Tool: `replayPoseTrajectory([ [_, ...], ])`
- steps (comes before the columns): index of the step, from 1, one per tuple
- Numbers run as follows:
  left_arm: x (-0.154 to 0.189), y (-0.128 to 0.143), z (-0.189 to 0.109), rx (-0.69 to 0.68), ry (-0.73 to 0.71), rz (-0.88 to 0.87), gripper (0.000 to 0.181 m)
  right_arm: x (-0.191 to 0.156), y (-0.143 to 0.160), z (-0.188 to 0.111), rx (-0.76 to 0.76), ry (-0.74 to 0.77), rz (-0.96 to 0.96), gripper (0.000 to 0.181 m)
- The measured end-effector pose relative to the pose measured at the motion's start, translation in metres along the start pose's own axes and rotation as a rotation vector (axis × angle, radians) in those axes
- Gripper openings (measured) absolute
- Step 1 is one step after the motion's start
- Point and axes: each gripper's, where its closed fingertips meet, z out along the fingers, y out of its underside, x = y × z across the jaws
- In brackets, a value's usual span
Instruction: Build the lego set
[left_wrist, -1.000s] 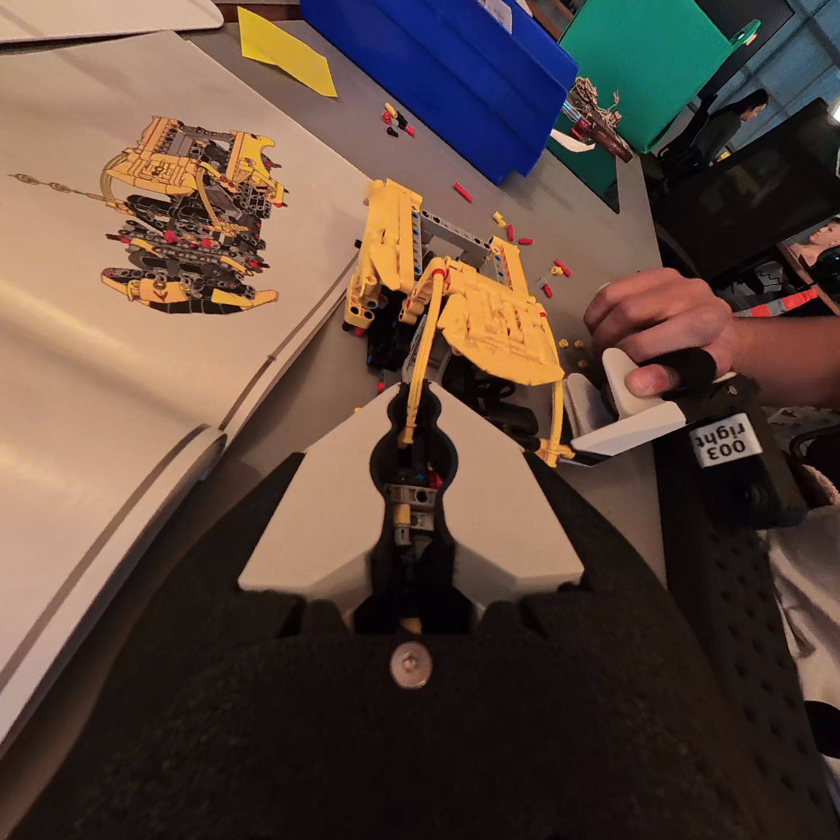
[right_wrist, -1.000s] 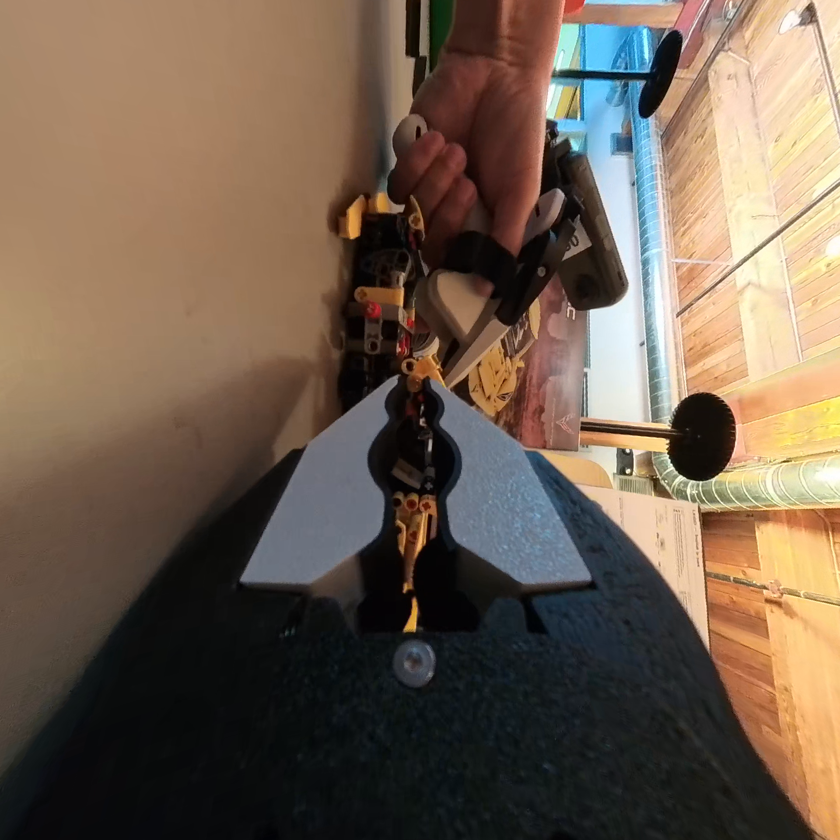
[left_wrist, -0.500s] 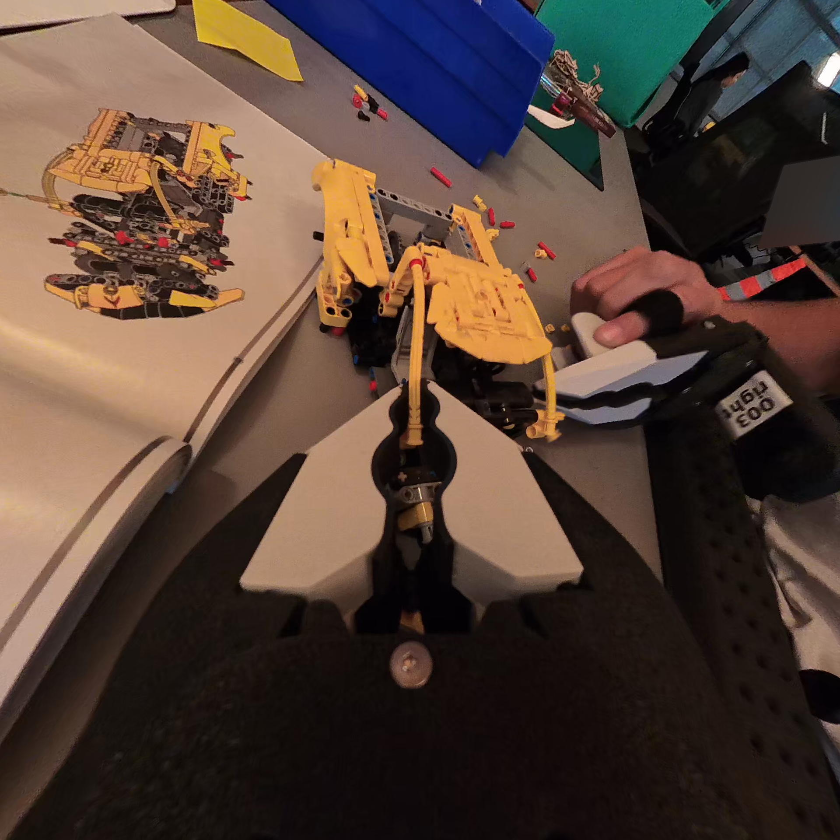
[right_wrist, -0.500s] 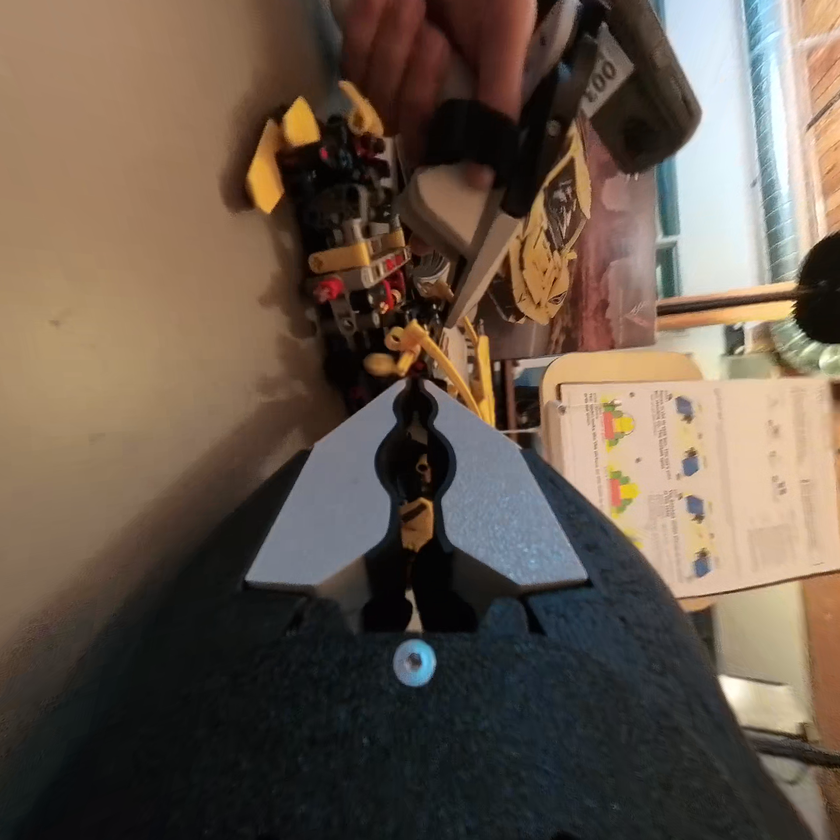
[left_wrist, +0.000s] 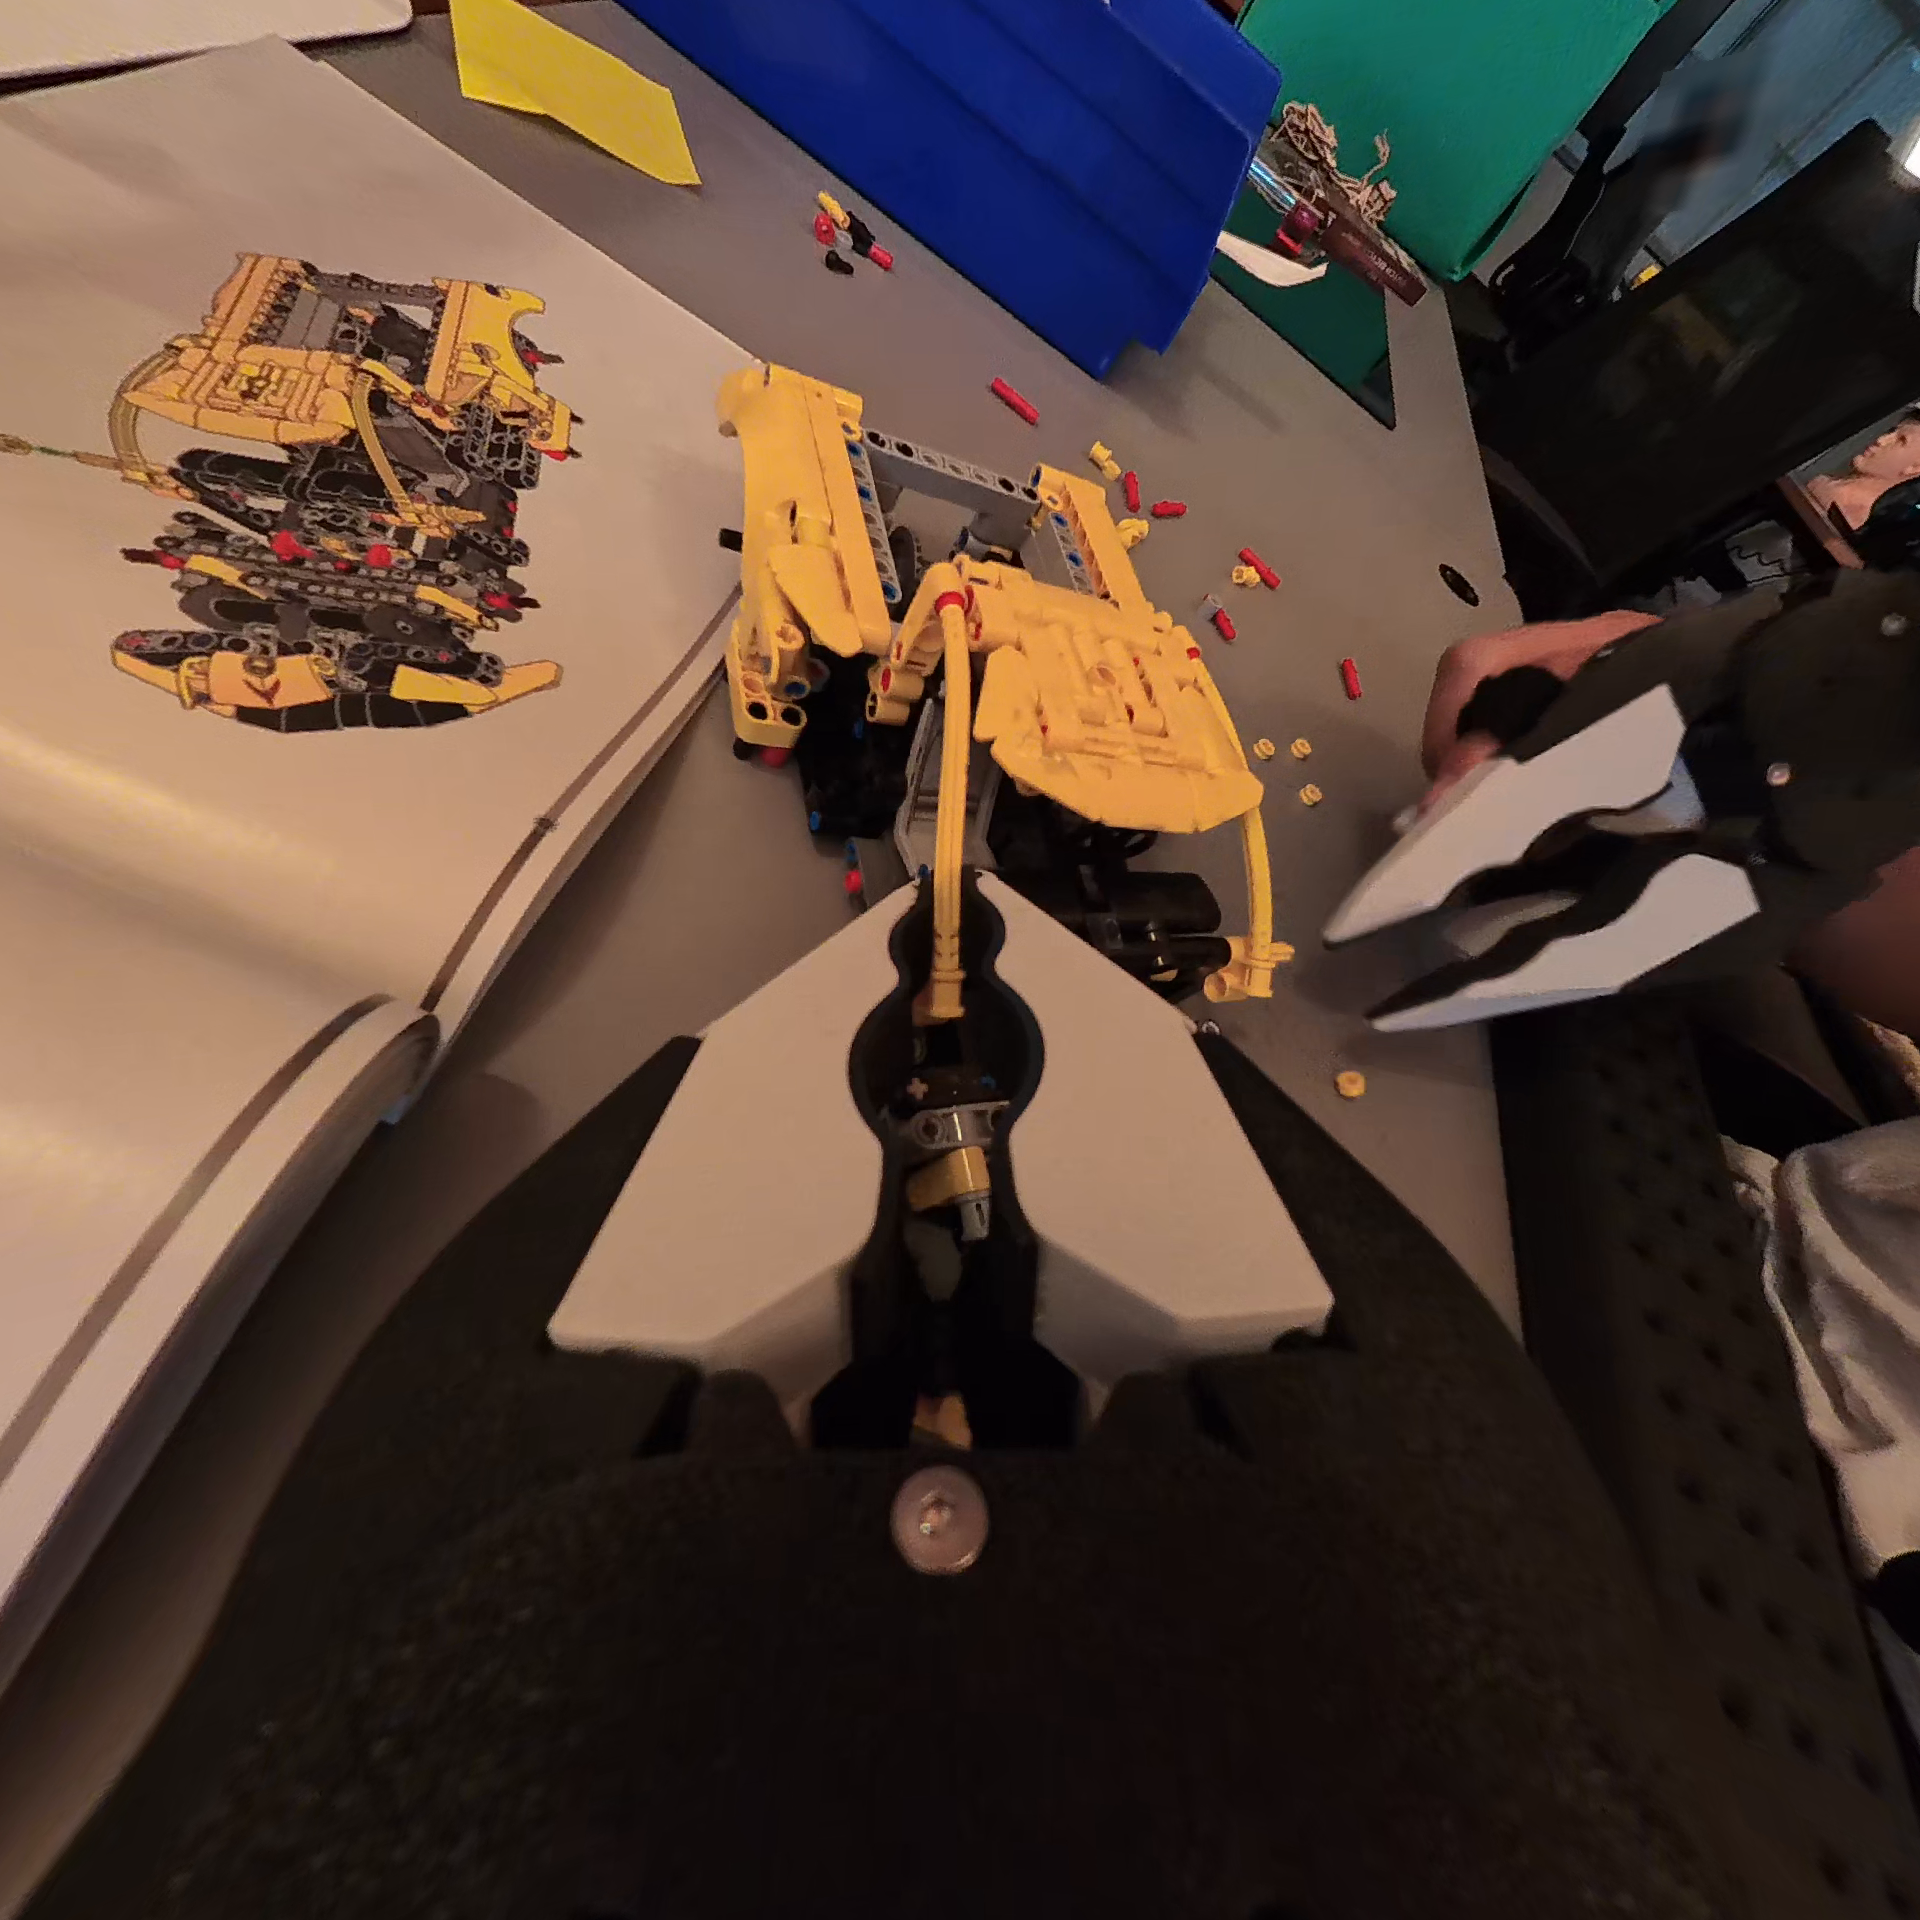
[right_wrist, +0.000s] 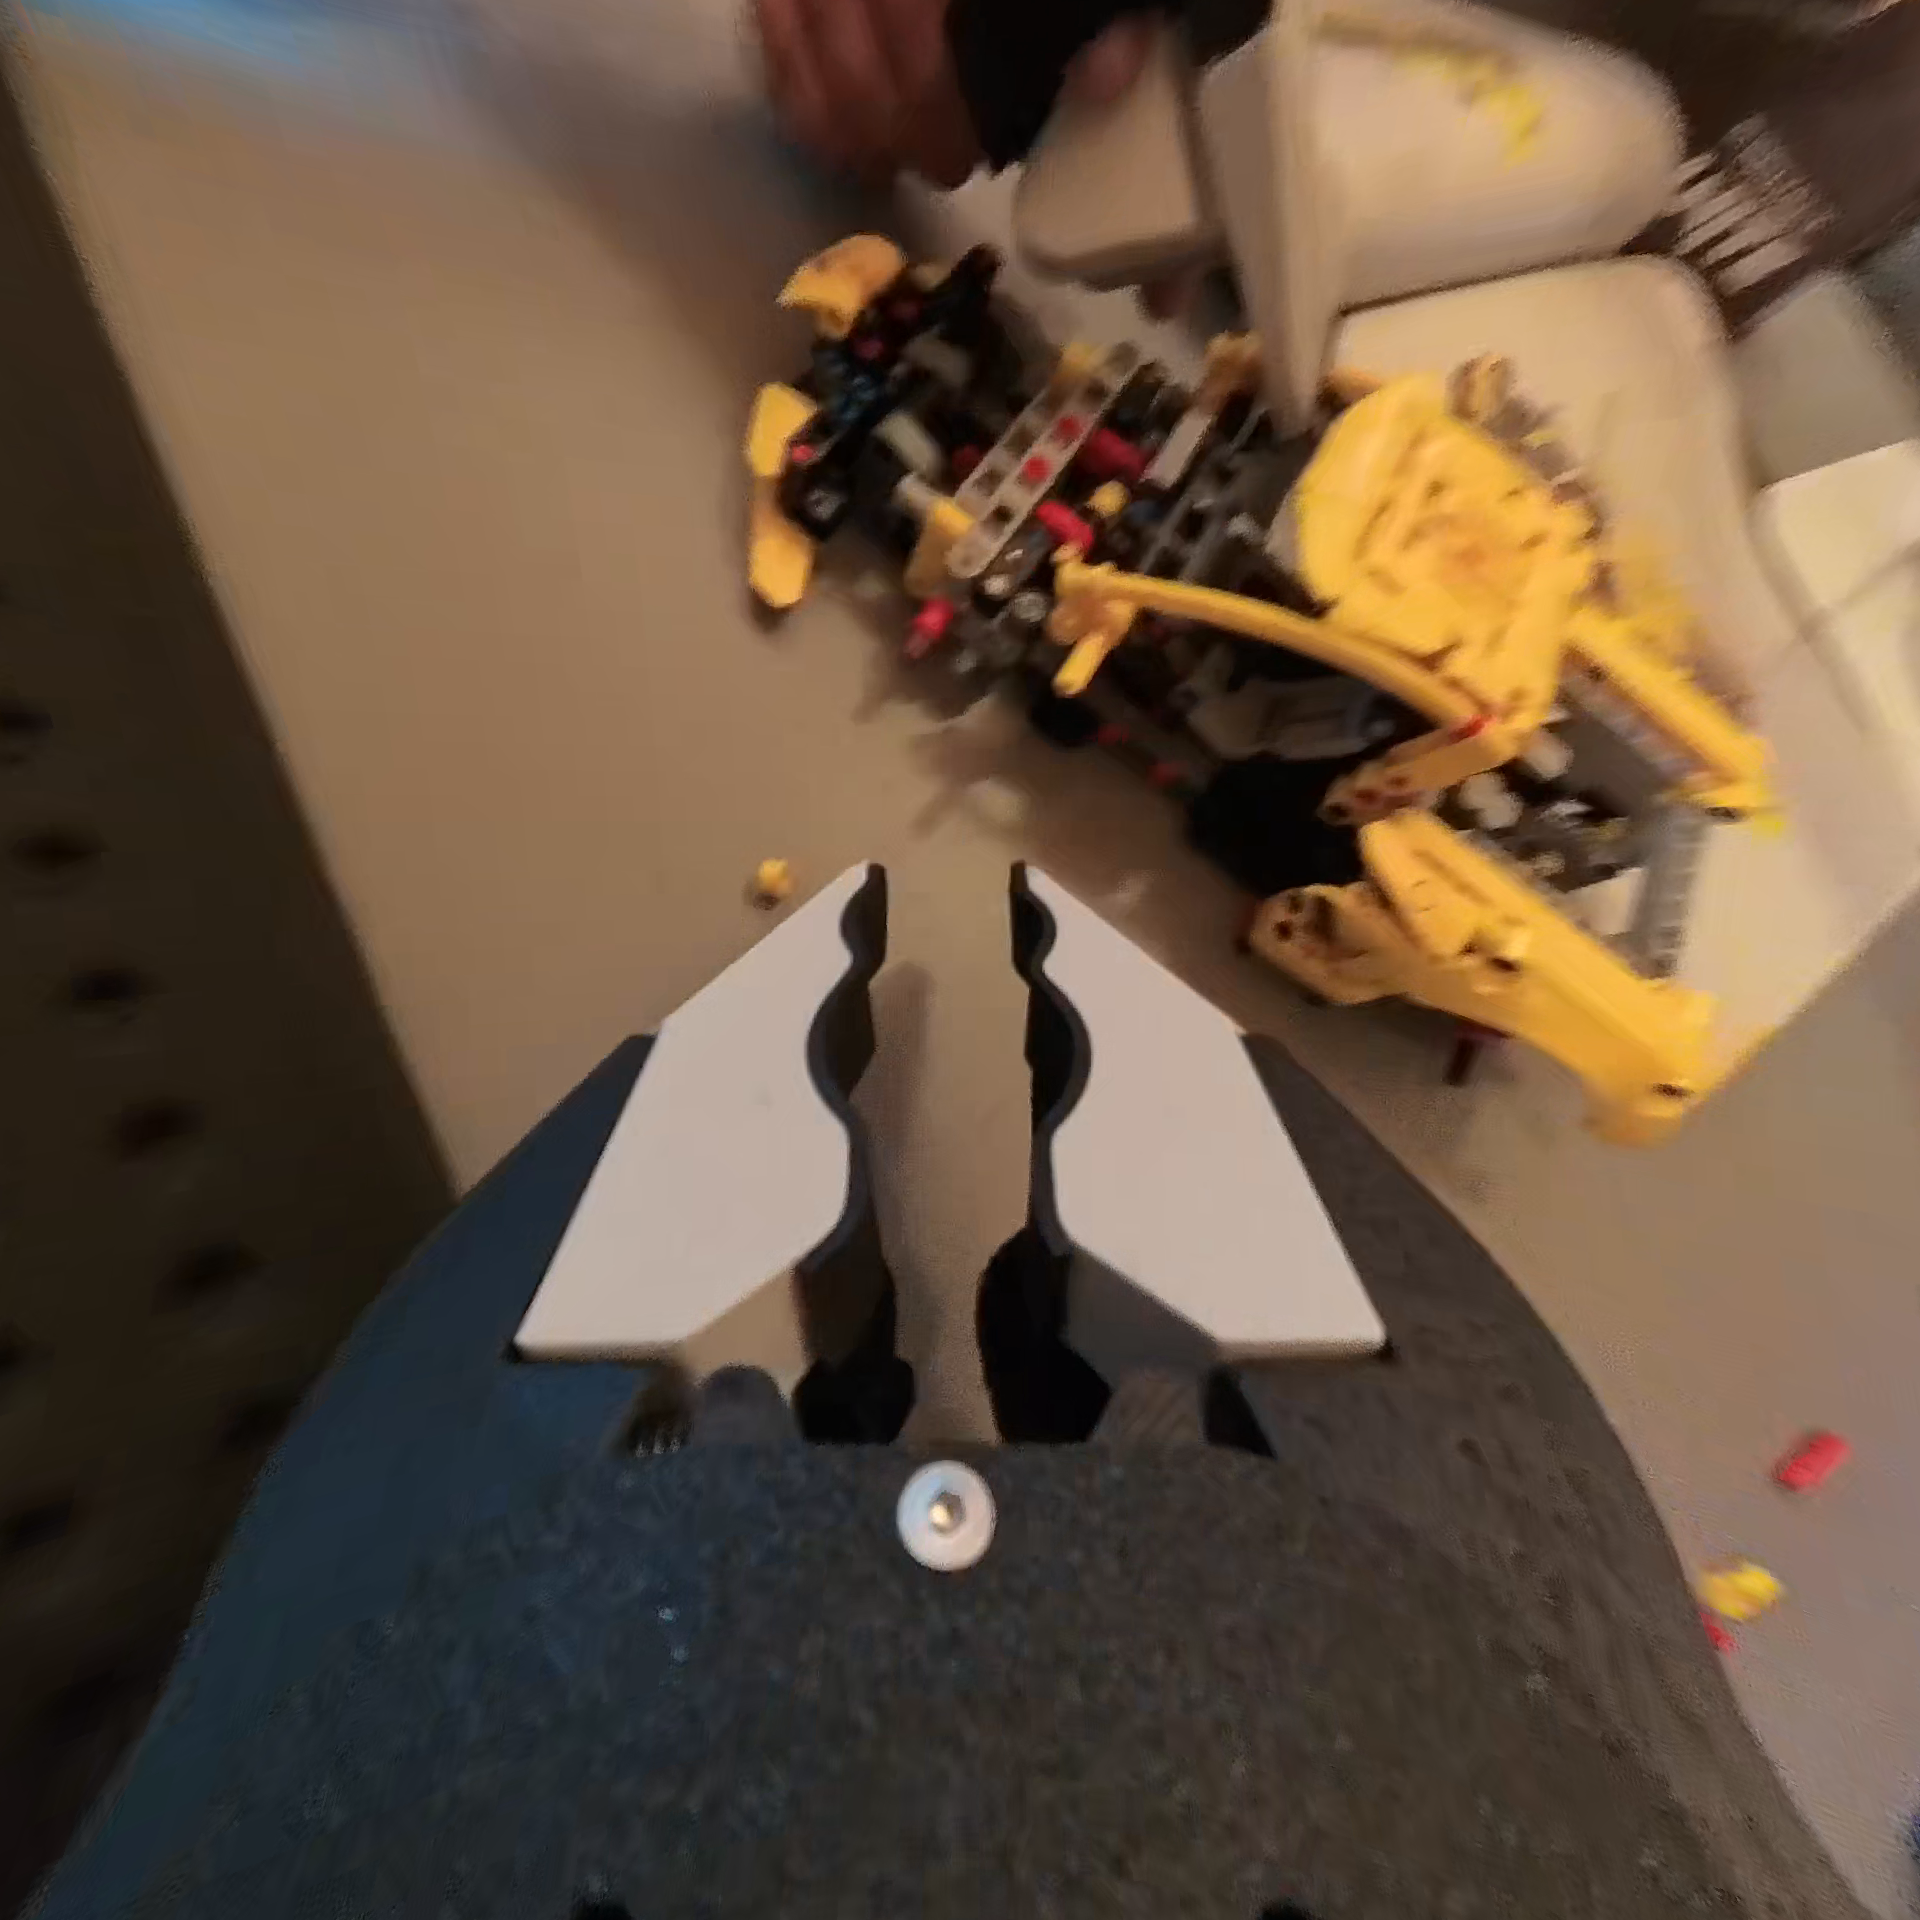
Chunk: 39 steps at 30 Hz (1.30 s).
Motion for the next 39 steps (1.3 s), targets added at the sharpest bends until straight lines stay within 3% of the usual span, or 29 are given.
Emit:
replayPoseTrajectory([
  [5, 0.000, 0.000, 0.000, -0.009, -0.017, 0.015, 0.004, -0.037, 0.011, -0.002, -0.055, -0.237, 0.058, 0.022],
  [20, 0.003, 0.002, -0.001, -0.022, -0.031, 0.030, 0.004, -0.045, 0.007, 0.008, -0.144, -0.289, -0.005, 0.006],
  [22, 0.003, 0.002, -0.001, -0.020, -0.028, 0.027, 0.004, -0.035, -0.003, 0.008, -0.080, -0.229, -0.024, 0.006],
  [24, 0.003, 0.002, -0.001, -0.016, -0.019, 0.020, 0.004, -0.014, -0.024, 0.003, 0.096, -0.113, -0.090, 0.006],
  [26, 0.003, 0.002, -0.001, -0.014, -0.008, 0.016, 0.004, 0.003, -0.042, -0.006, 0.269, 0.039, -0.262, 0.005],
  [29, 0.003, 0.002, -0.001, -0.011, 0.009, 0.010, 0.004, 0.020, -0.050, -0.007, 0.365, 0.284, -0.561, 0.005],
  [32, 0.003, 0.002, -0.001, -0.003, 0.022, -0.004, 0.004, 0.018, -0.045, 0.006, 0.377, 0.329, -0.728, 0.005],
  [39, 0.003, 0.003, -0.001, 0.000, 0.034, -0.010, 0.004, 0.021, -0.039, 0.012, 0.374, 0.297, -0.721, 0.006],
])
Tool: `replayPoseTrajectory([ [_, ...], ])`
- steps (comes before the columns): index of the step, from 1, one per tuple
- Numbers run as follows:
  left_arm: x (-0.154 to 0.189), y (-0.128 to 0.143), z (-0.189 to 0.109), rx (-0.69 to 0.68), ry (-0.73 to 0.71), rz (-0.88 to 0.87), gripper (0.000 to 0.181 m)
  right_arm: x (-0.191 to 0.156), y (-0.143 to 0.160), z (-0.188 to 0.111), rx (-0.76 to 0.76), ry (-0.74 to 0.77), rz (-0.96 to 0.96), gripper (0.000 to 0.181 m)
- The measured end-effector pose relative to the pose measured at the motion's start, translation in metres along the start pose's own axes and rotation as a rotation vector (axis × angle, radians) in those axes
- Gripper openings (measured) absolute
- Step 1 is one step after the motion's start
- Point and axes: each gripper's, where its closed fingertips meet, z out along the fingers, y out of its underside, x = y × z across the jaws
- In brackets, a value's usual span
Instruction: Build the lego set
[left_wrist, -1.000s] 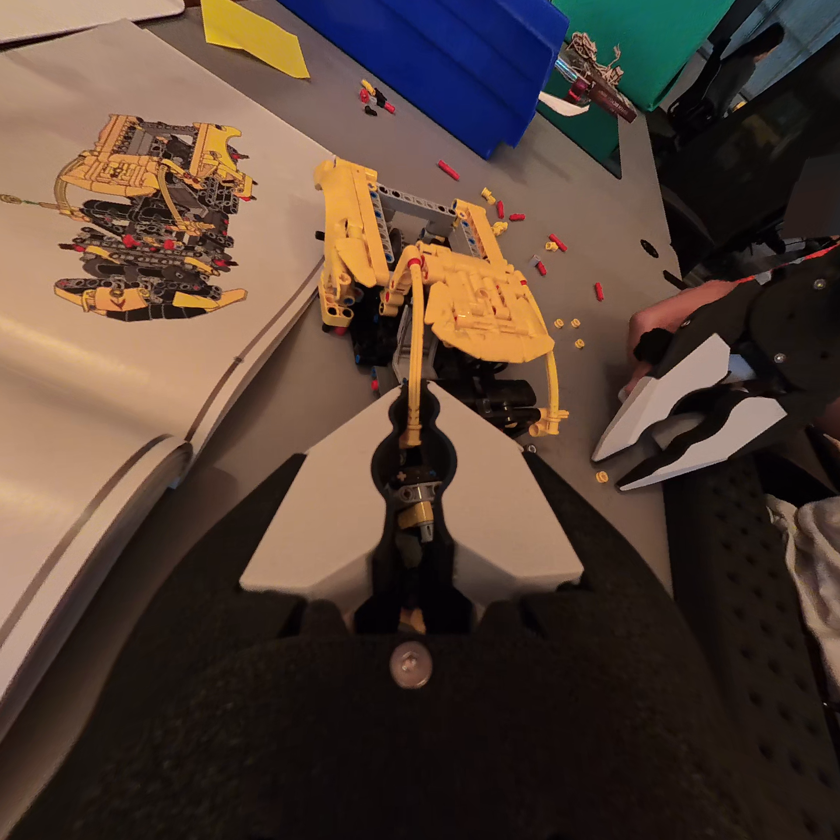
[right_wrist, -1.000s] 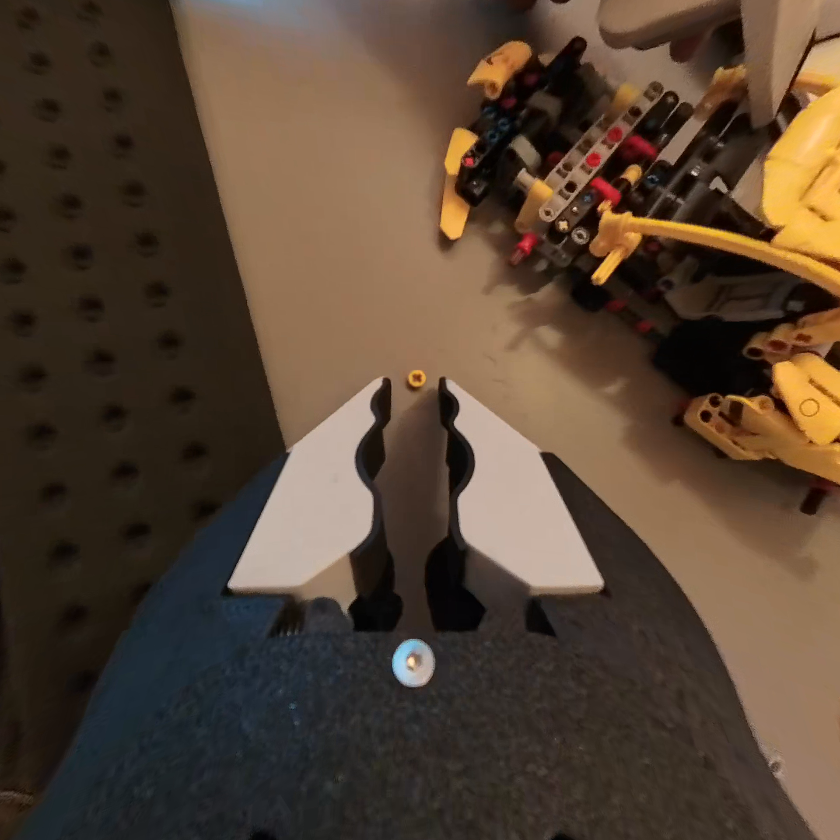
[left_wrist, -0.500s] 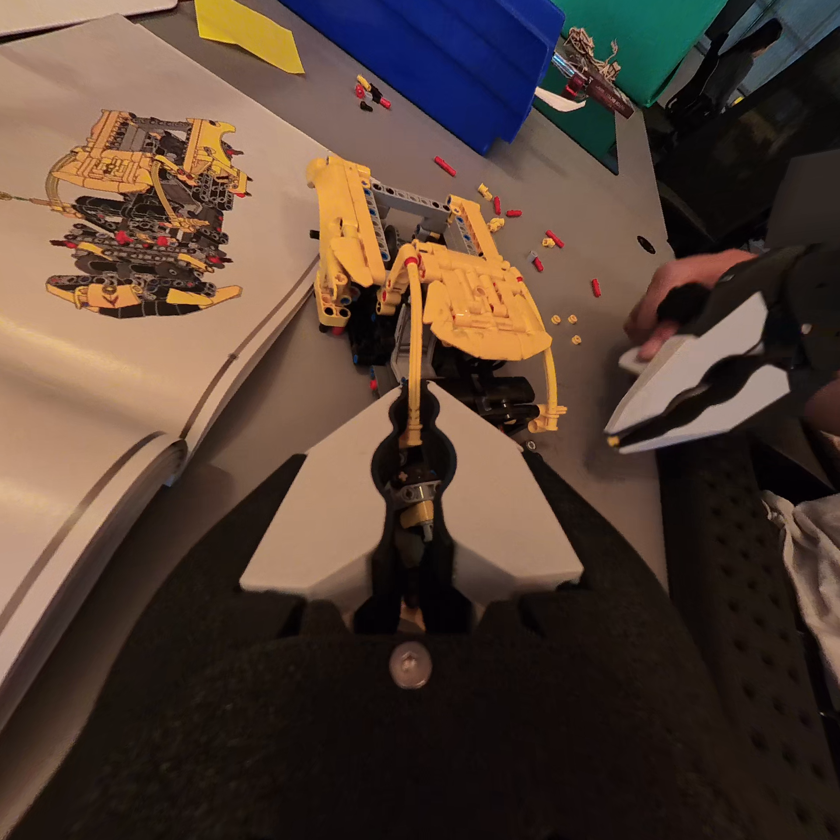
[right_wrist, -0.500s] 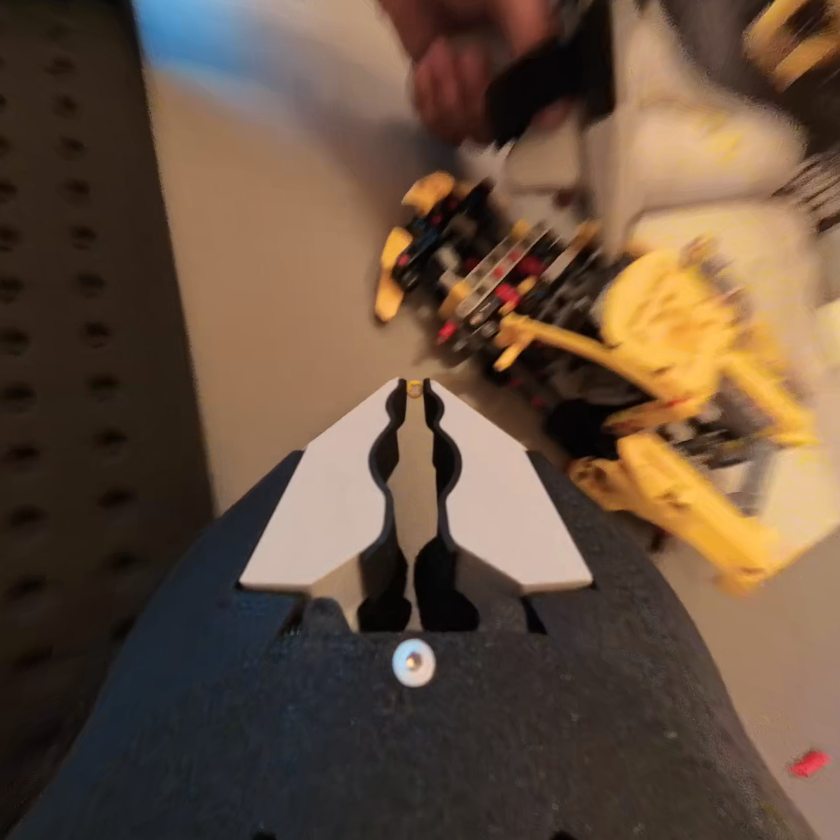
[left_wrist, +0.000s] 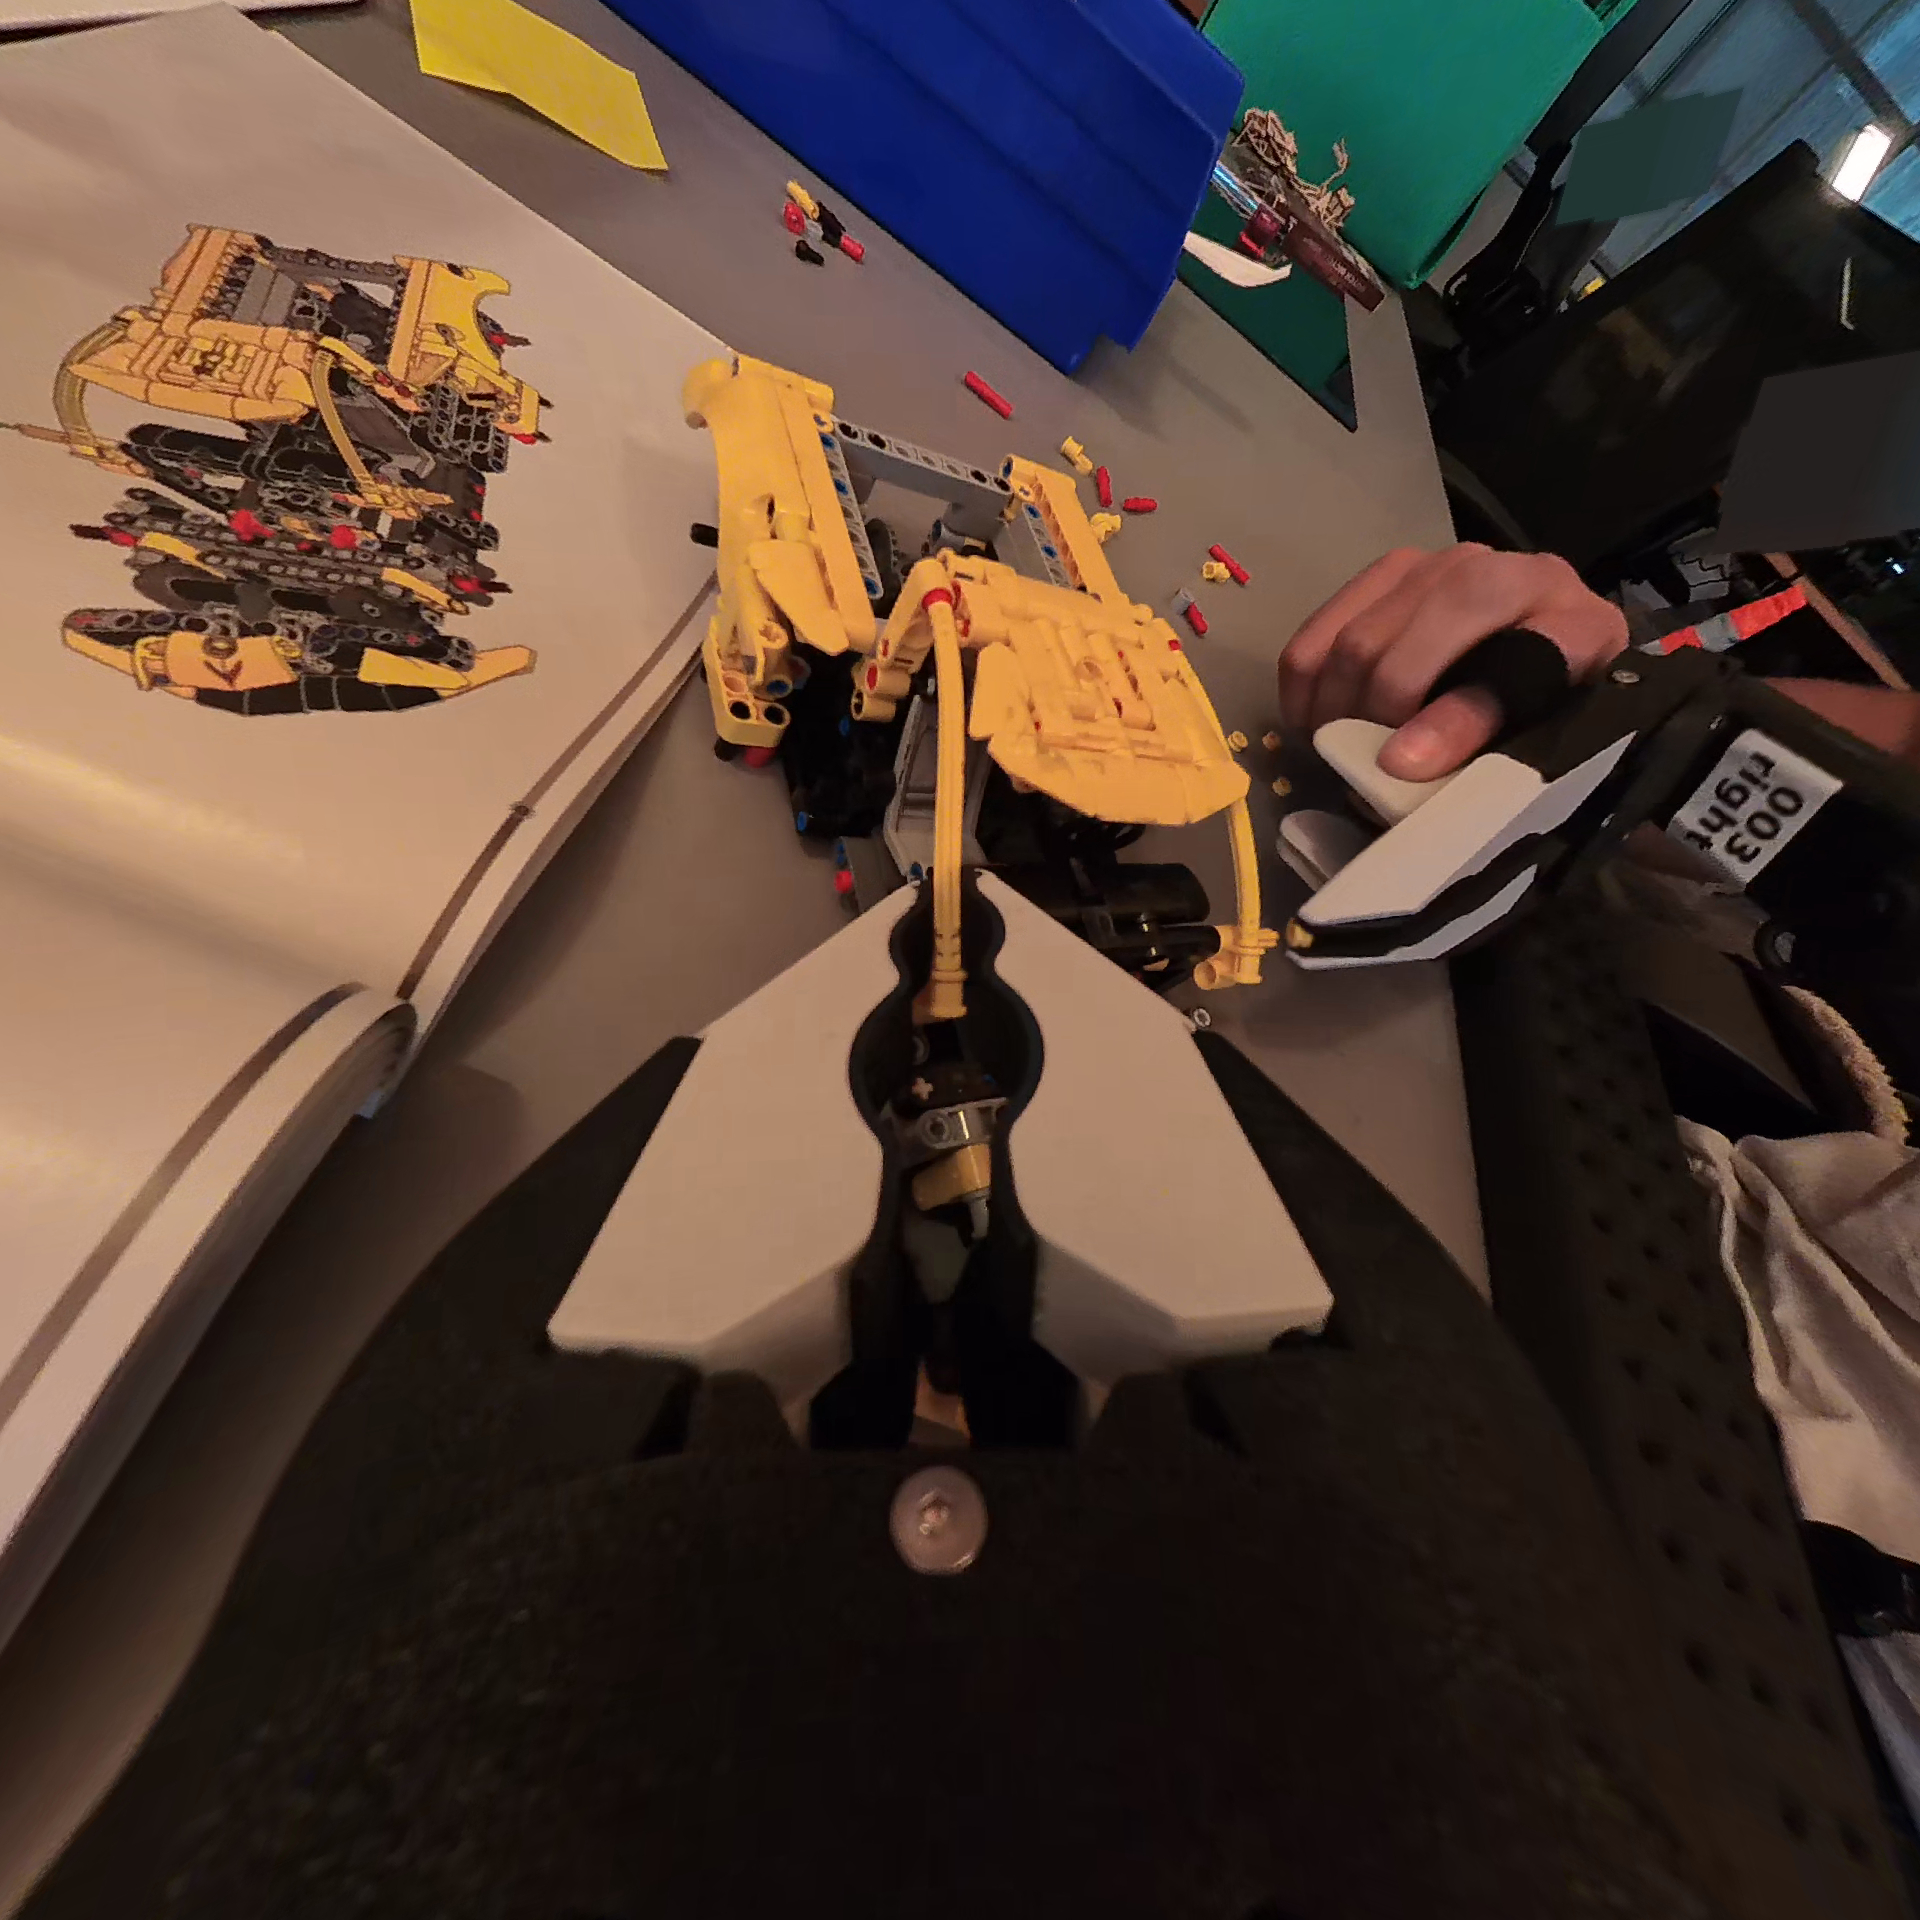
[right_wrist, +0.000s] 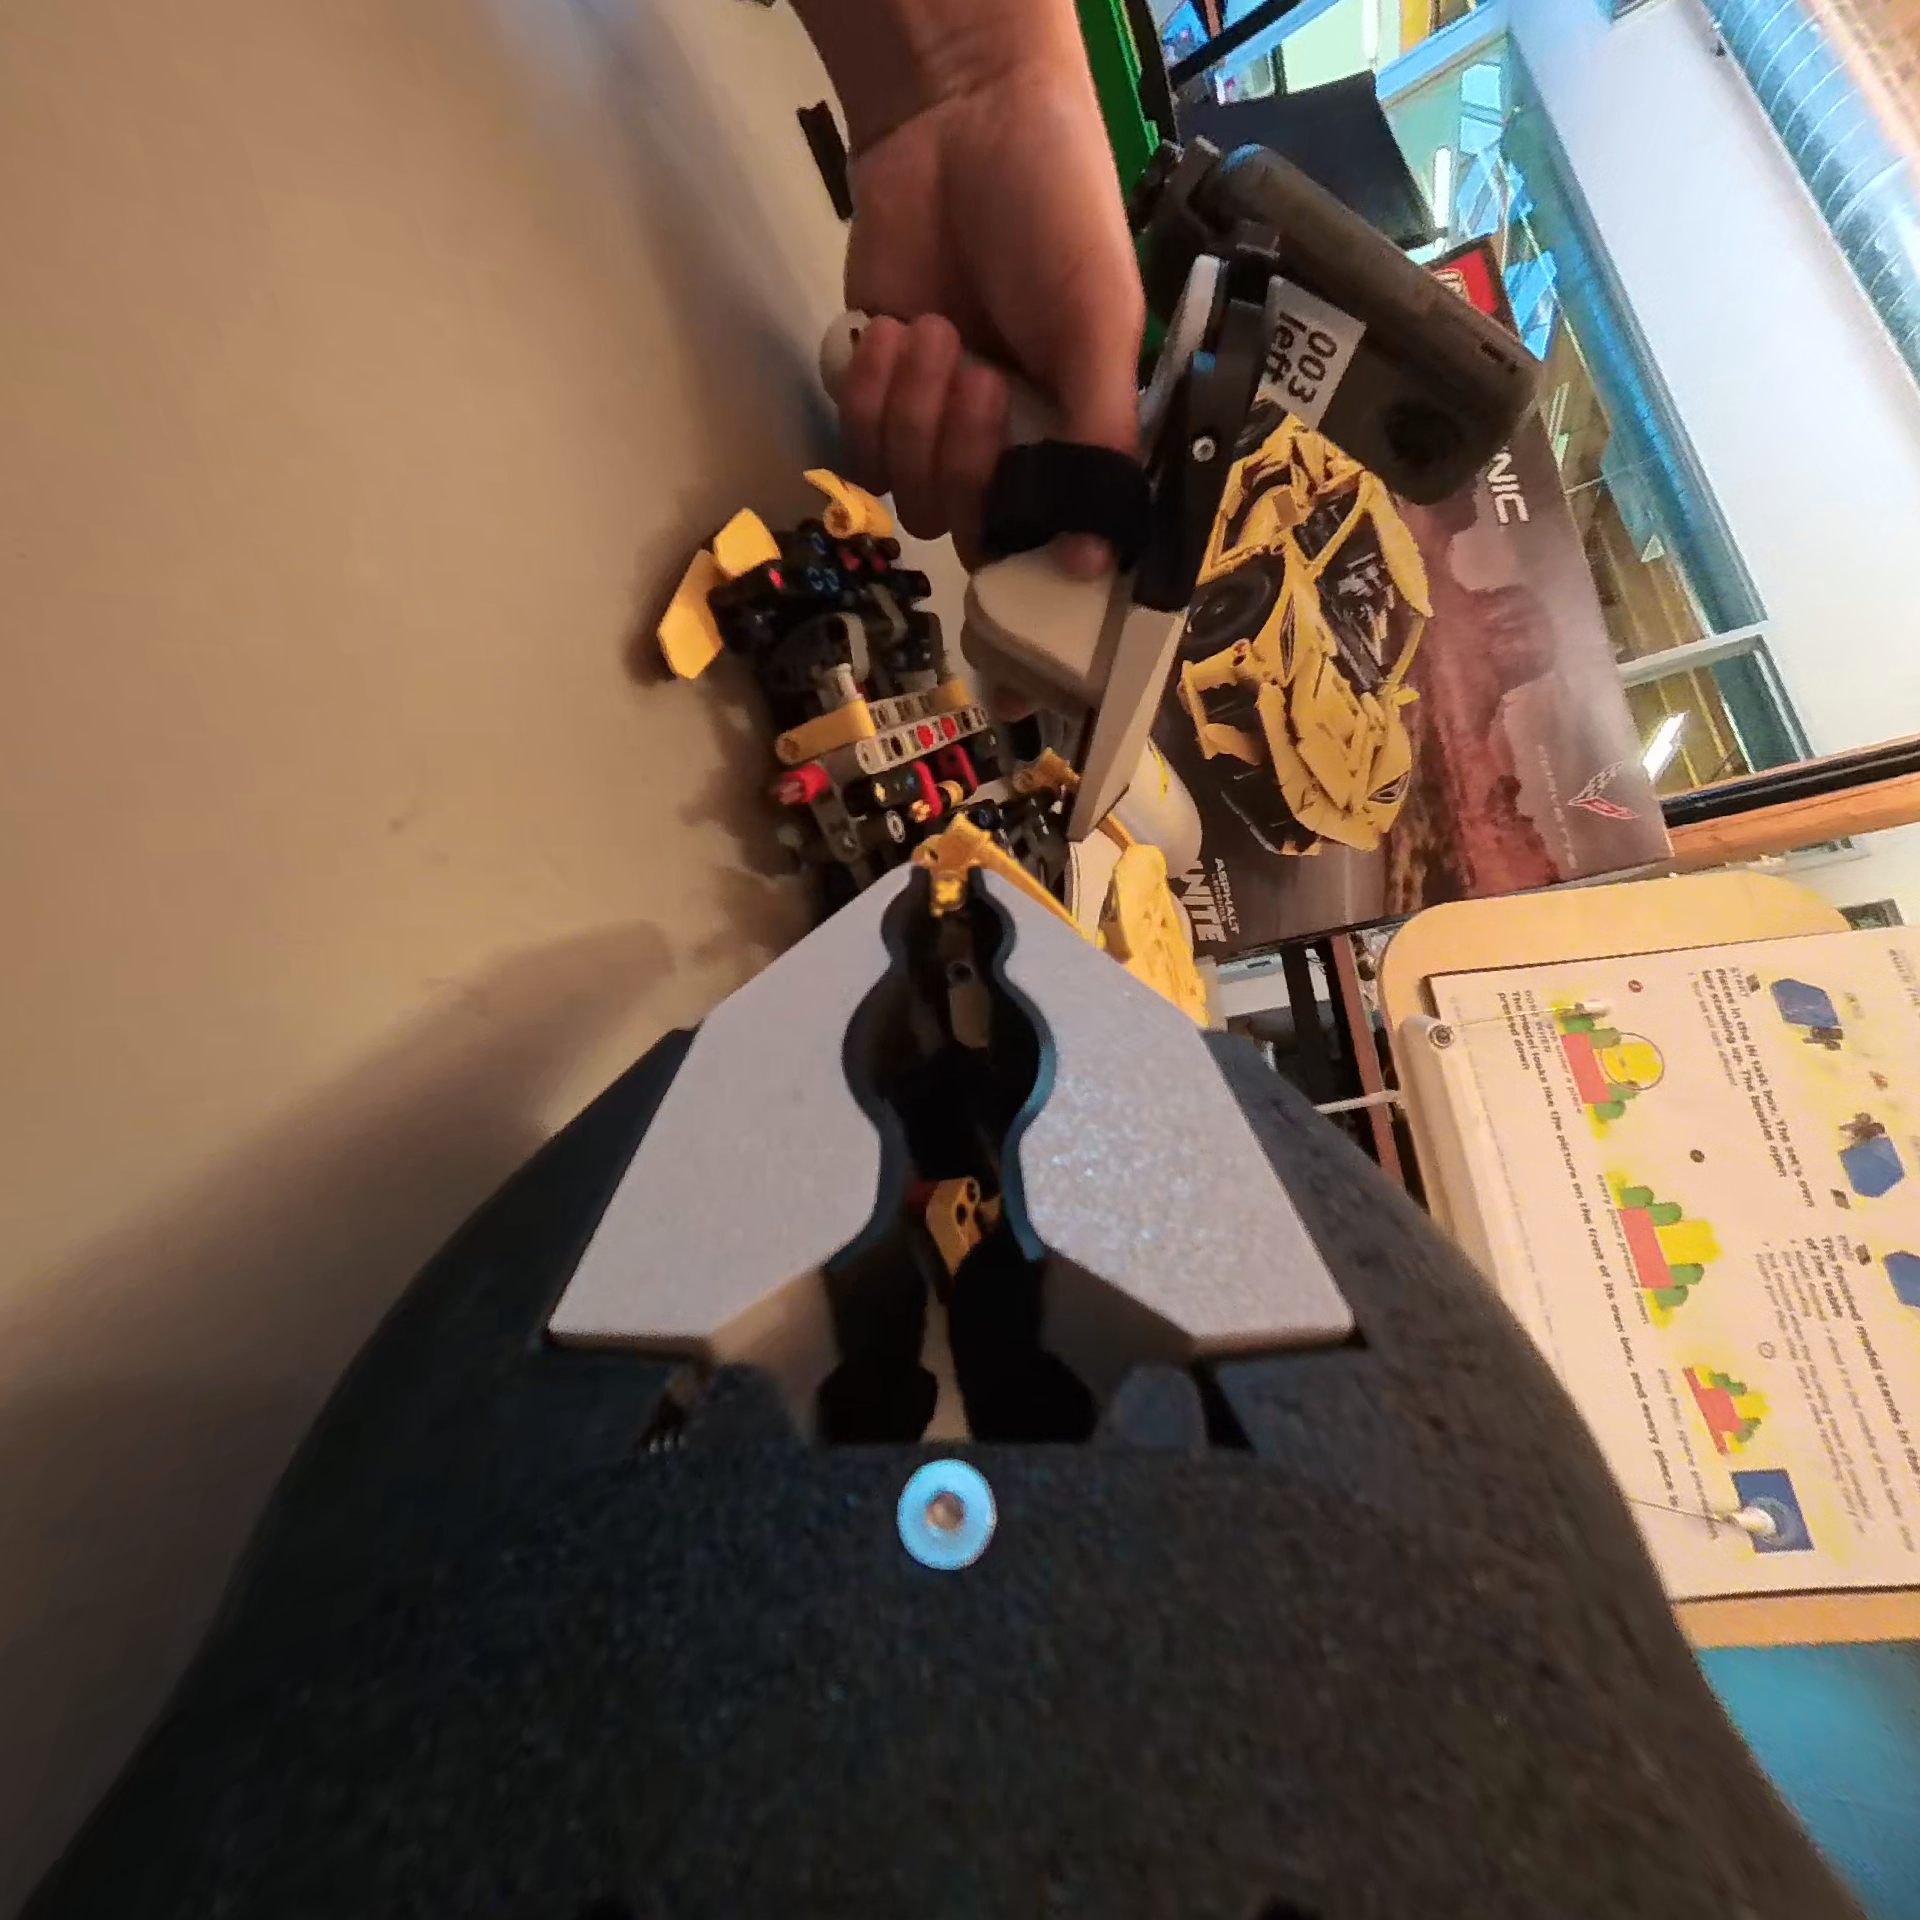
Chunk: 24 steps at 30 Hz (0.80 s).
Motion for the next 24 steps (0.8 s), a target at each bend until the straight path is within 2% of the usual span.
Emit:
replayPoseTrajectory([
  [9, 0.0001, 0.0001, -0.0001, 0.003, 0.004, -0.004, 0.004, -0.0025, 0.0033, 0.0021, -0.017, 0.017, -0.051, 0.005],
  [18, 0.0000, 0.0001, -0.0002, 0.005, 0.008, -0.008, 0.004, -0.0032, 0.0044, 0.0033, 0.002, 0.030, -0.026, 0.006],
  [24, -0.0003, 0.0000, -0.0005, 0.005, 0.009, -0.009, 0.004, -0.0031, 0.0090, 0.0027, -0.052, 0.051, 0.007, 0.005],
])
